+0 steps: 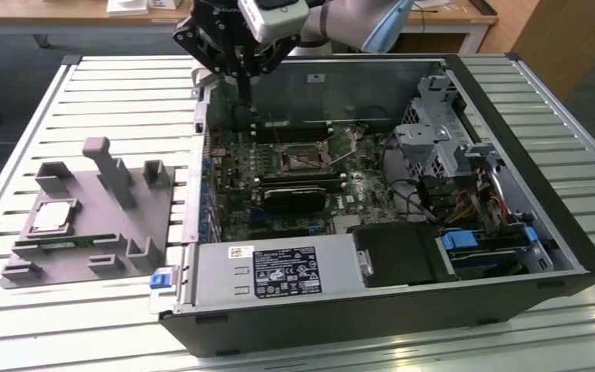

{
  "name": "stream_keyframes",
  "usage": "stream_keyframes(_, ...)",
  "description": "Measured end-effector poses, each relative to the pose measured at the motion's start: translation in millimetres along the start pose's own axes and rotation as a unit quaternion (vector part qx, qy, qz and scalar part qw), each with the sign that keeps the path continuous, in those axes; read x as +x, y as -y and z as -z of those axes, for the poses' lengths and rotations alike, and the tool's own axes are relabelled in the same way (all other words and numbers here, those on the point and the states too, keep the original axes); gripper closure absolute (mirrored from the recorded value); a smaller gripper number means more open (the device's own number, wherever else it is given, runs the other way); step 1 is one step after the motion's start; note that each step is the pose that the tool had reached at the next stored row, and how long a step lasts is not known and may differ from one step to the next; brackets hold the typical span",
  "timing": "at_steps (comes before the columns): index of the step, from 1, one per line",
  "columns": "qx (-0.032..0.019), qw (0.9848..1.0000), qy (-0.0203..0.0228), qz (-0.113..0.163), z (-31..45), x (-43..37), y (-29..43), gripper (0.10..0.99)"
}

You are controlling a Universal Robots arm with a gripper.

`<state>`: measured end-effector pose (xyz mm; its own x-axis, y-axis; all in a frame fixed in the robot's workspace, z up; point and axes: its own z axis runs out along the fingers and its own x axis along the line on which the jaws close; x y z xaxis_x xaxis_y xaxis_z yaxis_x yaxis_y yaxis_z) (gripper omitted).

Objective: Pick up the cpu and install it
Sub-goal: 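Reach for the cpu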

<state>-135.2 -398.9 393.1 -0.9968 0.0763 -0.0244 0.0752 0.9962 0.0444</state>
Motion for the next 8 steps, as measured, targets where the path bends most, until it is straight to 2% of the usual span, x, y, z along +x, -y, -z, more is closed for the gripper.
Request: stream_keyframes(8, 0.0, 1.0, 0.0, 0.0, -0.1, 7.4, 0.6, 0.98)
